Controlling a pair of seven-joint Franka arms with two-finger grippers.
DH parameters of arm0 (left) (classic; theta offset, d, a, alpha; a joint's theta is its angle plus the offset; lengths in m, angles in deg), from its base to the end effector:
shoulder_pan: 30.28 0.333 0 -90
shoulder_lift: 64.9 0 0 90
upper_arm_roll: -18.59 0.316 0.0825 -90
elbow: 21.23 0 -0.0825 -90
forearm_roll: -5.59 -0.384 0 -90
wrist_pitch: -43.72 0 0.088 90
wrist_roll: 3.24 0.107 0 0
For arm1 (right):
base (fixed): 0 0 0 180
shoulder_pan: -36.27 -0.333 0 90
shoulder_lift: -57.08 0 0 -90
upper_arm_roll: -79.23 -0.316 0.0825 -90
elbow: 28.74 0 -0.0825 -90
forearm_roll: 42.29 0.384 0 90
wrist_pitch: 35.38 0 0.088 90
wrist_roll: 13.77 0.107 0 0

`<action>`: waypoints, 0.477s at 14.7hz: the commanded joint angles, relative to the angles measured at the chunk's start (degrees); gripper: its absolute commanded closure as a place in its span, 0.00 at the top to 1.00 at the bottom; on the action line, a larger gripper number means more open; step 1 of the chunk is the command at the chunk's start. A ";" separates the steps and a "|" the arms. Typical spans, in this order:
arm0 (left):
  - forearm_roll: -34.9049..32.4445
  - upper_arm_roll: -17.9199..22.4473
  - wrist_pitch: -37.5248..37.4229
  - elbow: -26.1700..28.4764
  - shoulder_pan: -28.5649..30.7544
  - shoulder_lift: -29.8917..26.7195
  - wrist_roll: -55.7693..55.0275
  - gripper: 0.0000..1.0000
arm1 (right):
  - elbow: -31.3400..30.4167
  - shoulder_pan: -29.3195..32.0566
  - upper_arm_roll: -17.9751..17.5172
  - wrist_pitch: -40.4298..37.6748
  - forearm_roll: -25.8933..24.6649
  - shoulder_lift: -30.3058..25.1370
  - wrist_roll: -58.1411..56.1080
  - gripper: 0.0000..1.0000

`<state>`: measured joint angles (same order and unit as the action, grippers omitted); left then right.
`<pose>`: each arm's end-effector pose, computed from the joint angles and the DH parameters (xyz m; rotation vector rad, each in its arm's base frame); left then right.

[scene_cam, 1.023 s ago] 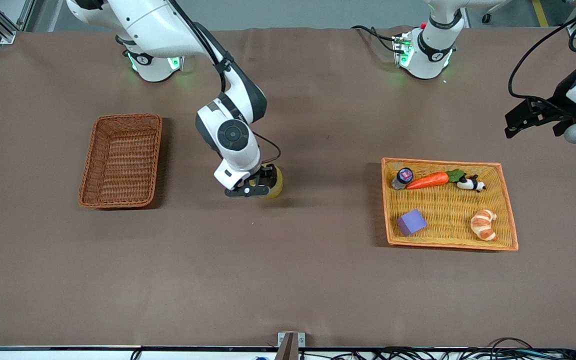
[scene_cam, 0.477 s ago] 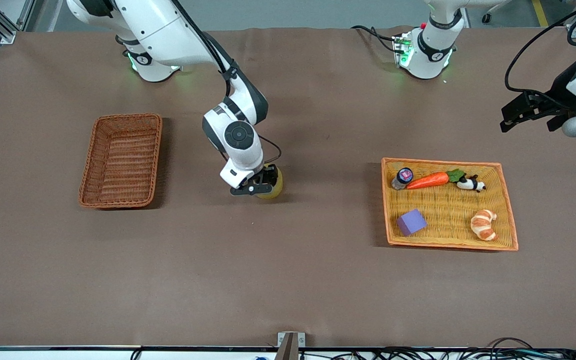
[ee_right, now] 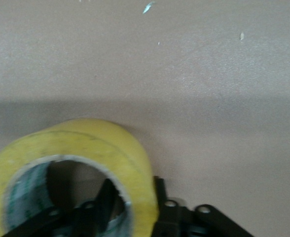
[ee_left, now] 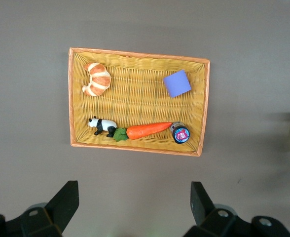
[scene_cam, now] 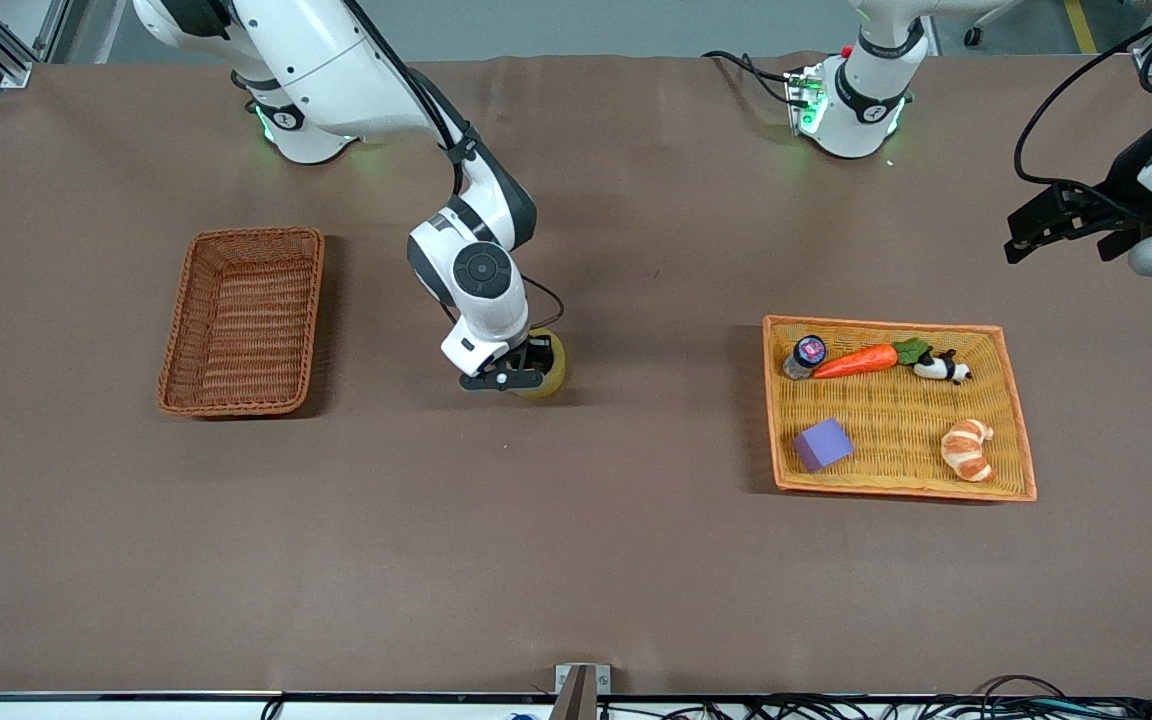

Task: Move tape to another basket
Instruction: 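Lower the right gripper and grasp the tape roll by its rim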

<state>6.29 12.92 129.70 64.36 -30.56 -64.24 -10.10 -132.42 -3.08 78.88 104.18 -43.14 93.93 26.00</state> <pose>0.5483 -0.0582 0.6481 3.1288 0.0236 -0.0096 0.4999 0.4147 0.1839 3.1262 0.0140 -0.0145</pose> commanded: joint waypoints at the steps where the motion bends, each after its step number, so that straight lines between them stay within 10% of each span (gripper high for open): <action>1: 1.31 0.13 -0.38 0.72 0.63 -0.93 1.23 1.00 | 0.32 0.15 0.27 -1.91 -0.83 -1.08 2.50 0.00; 7: 1.23 0.13 -0.38 0.63 0.90 -0.84 1.32 1.00 | 5.86 9.62 0.27 -27.38 -0.56 -16.09 -1.34 0.00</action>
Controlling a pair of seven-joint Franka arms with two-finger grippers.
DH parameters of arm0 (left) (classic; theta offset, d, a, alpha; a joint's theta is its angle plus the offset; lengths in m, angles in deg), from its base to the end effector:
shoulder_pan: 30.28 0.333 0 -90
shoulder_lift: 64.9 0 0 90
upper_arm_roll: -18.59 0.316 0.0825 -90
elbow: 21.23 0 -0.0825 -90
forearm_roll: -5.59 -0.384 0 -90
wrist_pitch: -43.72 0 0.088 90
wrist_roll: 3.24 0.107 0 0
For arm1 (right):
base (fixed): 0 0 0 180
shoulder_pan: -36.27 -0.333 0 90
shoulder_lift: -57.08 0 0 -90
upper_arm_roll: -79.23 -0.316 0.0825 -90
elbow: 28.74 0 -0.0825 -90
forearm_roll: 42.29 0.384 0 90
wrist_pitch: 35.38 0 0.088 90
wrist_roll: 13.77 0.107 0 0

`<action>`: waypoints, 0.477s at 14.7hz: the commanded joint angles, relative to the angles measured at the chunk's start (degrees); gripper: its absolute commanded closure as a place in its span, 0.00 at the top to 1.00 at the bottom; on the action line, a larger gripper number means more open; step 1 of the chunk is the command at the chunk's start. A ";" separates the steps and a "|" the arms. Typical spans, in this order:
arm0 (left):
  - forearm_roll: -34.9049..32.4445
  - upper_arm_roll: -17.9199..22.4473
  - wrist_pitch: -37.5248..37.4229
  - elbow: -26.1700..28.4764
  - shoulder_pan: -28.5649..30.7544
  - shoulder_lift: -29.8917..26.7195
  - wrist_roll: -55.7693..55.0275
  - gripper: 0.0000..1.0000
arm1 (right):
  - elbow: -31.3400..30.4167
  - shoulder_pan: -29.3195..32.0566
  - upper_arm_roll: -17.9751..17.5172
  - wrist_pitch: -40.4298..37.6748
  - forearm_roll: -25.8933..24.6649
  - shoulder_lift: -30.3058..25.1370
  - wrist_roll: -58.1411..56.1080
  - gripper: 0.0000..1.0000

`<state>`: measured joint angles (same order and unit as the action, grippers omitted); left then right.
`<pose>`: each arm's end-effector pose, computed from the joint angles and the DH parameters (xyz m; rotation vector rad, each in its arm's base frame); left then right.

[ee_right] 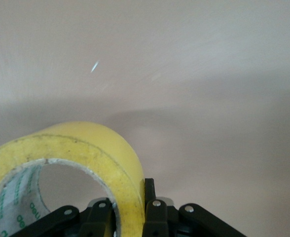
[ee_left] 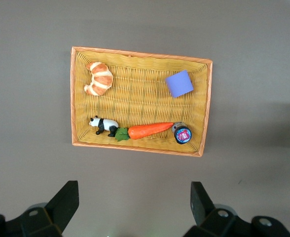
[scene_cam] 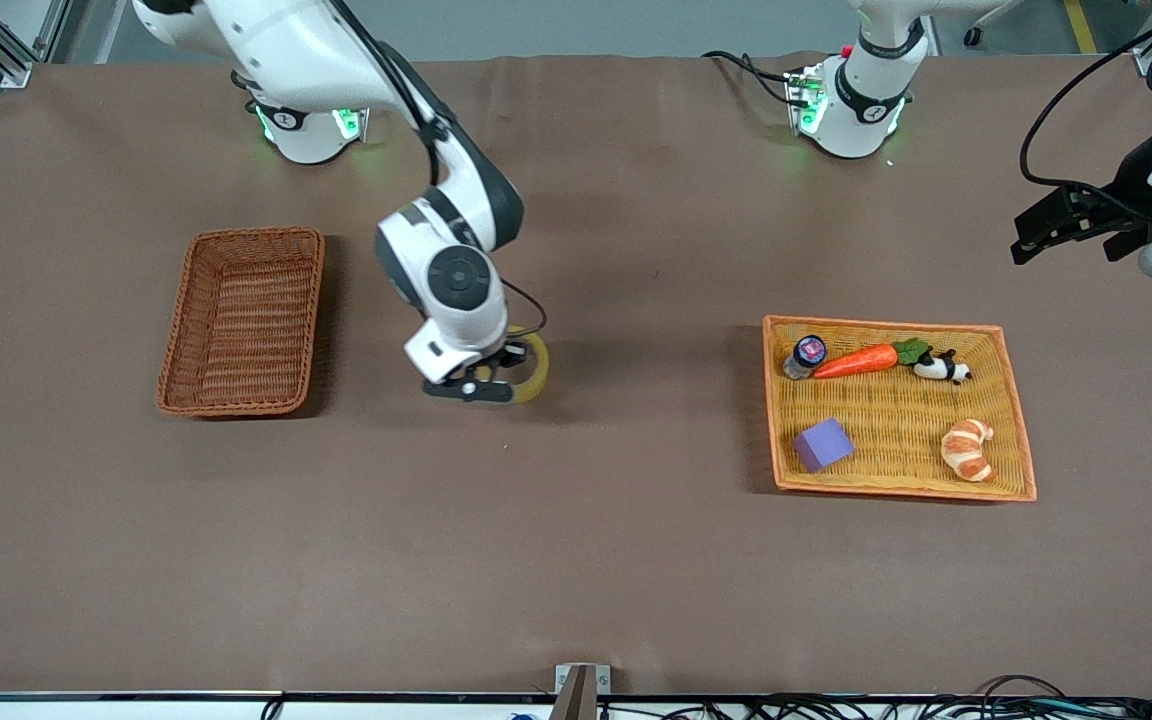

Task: Move tape to another basket
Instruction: 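Carry the tape roll with the right gripper over the wicker basket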

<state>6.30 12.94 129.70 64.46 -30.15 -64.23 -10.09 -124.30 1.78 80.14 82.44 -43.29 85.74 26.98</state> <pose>0.5488 -0.0541 0.6472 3.1286 0.0350 -0.0125 0.5526 0.3671 0.3069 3.0489 -0.1749 -0.1151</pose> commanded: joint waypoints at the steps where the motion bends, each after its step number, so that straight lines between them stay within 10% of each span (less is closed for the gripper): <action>1: 1.22 -0.06 -0.47 0.53 0.49 -0.84 1.31 1.00 | -2.35 7.40 -0.91 -9.77 -0.41 -10.36 -6.08 0.00; 7: 1.49 -0.06 -0.47 0.79 0.49 -0.84 1.31 1.00 | -8.75 24.89 -0.30 -19.39 -0.41 -20.39 -34.21 0.00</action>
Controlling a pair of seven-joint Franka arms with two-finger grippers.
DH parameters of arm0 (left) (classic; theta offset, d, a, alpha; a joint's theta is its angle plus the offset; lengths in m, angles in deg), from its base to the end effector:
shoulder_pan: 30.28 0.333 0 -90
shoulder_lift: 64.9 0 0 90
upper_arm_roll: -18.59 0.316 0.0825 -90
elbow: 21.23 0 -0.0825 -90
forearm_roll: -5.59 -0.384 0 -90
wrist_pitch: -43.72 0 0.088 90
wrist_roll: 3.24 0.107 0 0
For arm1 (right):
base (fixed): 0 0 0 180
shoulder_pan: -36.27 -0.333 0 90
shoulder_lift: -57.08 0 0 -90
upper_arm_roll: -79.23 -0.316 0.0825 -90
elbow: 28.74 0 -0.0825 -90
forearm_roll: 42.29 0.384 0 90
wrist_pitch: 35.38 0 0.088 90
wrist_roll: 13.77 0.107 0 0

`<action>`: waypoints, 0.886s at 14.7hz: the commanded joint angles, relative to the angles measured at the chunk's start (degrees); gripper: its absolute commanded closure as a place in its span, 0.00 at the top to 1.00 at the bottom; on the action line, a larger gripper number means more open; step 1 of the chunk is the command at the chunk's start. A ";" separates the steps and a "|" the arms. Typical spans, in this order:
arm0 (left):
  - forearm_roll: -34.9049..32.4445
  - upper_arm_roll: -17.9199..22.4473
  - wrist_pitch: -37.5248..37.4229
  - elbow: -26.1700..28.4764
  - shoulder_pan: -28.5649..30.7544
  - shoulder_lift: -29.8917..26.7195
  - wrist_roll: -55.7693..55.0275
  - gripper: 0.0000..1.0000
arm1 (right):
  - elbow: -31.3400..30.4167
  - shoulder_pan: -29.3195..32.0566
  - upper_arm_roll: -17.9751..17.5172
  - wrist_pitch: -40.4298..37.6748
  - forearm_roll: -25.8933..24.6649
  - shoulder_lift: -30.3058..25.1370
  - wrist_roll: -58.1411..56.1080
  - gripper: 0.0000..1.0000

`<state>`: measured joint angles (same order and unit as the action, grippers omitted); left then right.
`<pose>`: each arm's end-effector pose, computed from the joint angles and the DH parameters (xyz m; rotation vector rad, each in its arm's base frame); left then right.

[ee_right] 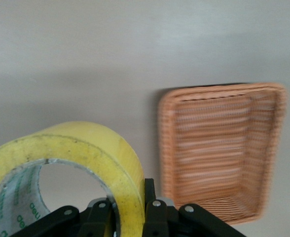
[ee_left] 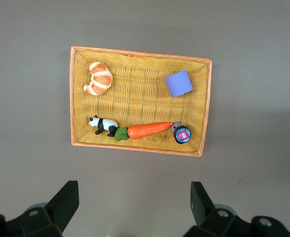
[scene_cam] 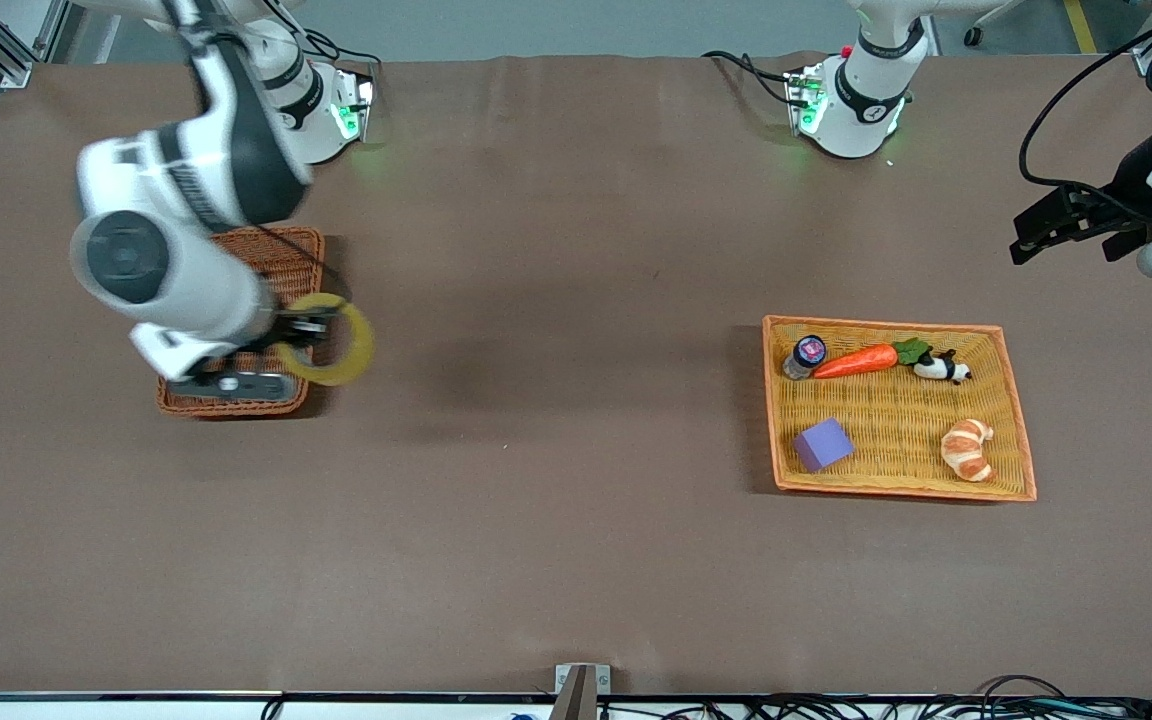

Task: Move tape to another basket
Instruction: 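Carry the tape roll with the right gripper over the wicker basket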

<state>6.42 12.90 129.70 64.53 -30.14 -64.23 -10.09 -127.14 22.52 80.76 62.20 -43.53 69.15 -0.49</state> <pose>0.5487 -0.0546 0.6466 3.1267 0.0340 -0.0148 0.5840 0.1254 0.4439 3.0486 -0.0202 -0.3268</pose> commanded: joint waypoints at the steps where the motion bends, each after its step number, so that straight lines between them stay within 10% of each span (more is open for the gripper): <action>1: 1.36 -0.03 -0.47 0.73 0.48 -0.84 1.31 1.00 | -8.10 5.39 0.65 1.38 -0.16 -4.60 -9.56 0.01; 5: 1.36 -0.03 -0.55 0.73 0.39 -0.84 1.31 1.00 | -18.63 5.57 9.44 8.39 -0.16 -8.20 -22.39 0.02; 13: 1.36 -0.03 -1.26 0.64 0.48 -1.11 1.31 1.00 | -40.80 5.66 14.64 35.11 -0.25 -10.06 -28.83 0.02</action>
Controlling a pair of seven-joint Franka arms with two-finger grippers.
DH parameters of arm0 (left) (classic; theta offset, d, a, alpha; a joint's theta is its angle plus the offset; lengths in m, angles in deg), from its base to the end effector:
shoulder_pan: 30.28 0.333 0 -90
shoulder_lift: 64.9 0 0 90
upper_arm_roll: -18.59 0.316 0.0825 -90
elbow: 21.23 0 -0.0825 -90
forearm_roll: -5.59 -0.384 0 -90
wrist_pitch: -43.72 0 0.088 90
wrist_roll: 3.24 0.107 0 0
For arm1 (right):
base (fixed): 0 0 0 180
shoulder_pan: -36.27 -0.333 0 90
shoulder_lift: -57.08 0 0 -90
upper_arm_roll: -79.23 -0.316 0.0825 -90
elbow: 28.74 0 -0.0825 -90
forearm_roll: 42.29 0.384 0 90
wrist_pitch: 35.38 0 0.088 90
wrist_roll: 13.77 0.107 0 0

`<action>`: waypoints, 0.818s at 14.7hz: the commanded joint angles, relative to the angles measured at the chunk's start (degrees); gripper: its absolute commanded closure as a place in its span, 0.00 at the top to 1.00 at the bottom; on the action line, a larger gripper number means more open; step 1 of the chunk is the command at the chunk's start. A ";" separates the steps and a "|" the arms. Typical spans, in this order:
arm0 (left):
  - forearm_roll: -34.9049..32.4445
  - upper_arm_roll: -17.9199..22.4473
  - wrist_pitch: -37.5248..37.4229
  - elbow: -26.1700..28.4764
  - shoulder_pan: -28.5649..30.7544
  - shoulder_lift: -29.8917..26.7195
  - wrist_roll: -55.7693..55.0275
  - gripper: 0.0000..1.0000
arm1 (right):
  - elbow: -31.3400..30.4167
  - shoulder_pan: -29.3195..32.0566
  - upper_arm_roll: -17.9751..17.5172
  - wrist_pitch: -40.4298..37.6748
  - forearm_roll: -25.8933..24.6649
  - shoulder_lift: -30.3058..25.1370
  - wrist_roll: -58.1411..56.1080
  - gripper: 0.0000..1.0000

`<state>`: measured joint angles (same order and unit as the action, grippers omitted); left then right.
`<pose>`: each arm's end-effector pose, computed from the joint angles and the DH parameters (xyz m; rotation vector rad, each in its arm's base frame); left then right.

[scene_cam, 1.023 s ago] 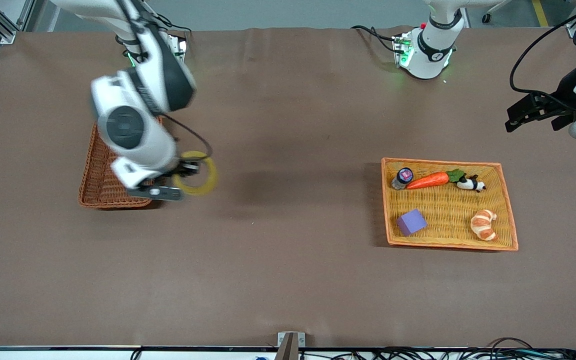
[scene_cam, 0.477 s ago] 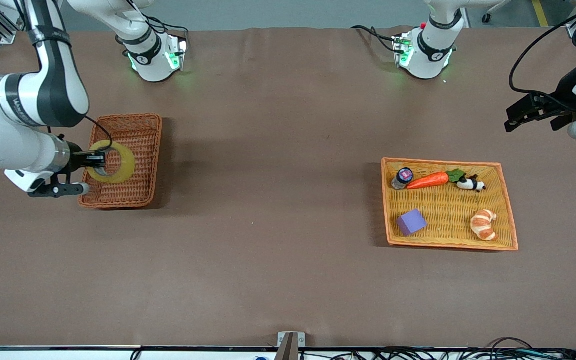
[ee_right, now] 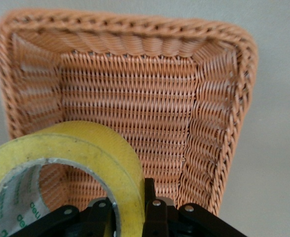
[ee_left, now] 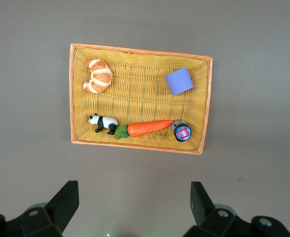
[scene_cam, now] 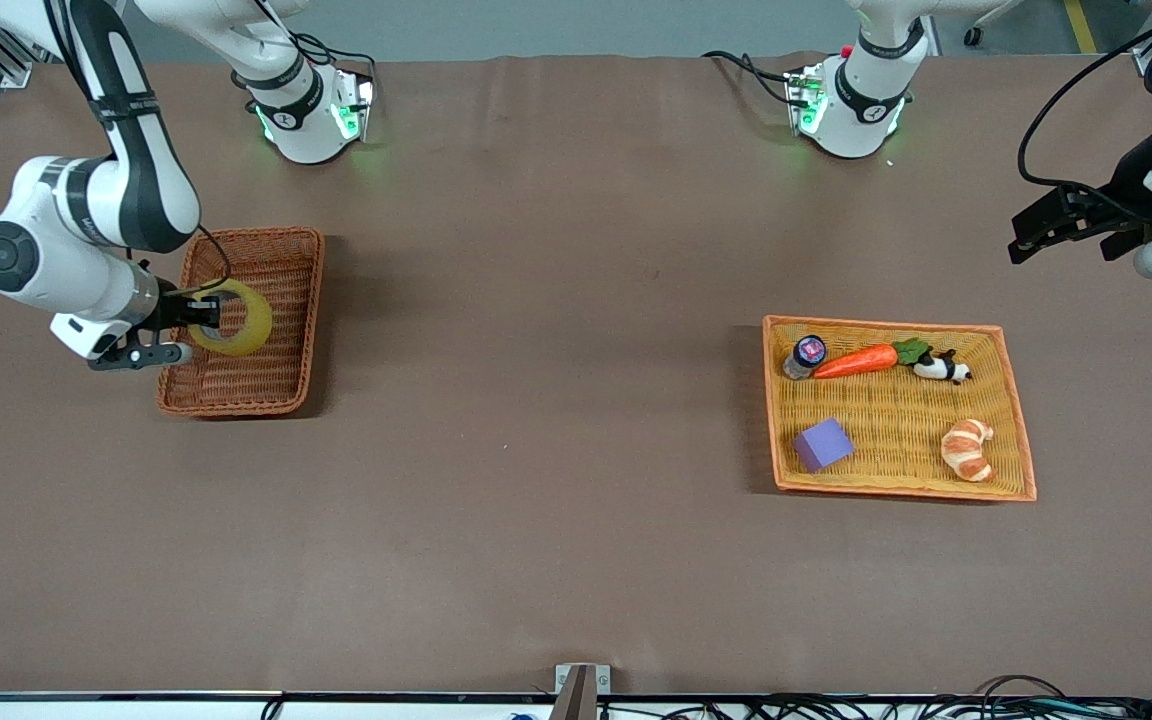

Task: Move tape to another basket
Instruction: 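Carry the tape roll with the right gripper over the wicker basket, then lower the tape roll into the basket and open the right gripper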

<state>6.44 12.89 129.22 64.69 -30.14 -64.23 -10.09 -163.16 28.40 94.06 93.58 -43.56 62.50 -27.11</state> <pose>0.5478 -0.0547 0.6446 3.1274 0.0336 -0.0322 0.4853 -0.0606 0.2794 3.1146 0.1961 -0.2990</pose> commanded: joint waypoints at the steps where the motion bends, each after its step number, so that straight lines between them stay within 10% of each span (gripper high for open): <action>1: 1.34 -0.01 -0.77 0.48 0.48 -1.10 1.30 1.00 | -6.98 -0.22 1.42 7.15 -0.32 -3.32 -2.30 0.02; 7: 1.34 -0.01 -0.86 0.56 0.48 -1.02 1.30 1.00 | -10.69 -0.13 1.43 15.18 -0.32 -1.12 -2.31 0.19; 9: 1.34 -0.01 -0.86 0.48 0.48 -1.02 1.30 1.00 | -10.69 -0.22 1.43 15.09 -0.40 -0.77 -2.31 0.45; 11: 1.34 -0.01 -0.95 0.48 0.48 -1.10 1.30 1.00 | -10.43 -0.22 1.43 14.05 -0.40 -1.20 -2.22 0.95; 12: 1.34 -0.01 -1.04 0.48 0.48 -1.10 1.30 1.00 | -10.26 -0.31 1.43 12.65 -0.32 -1.90 -2.13 1.00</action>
<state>6.44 12.89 129.02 64.69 -30.14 -64.24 -10.08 -172.72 28.38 95.14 107.72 -43.56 62.62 -28.82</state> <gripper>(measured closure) 0.000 0.454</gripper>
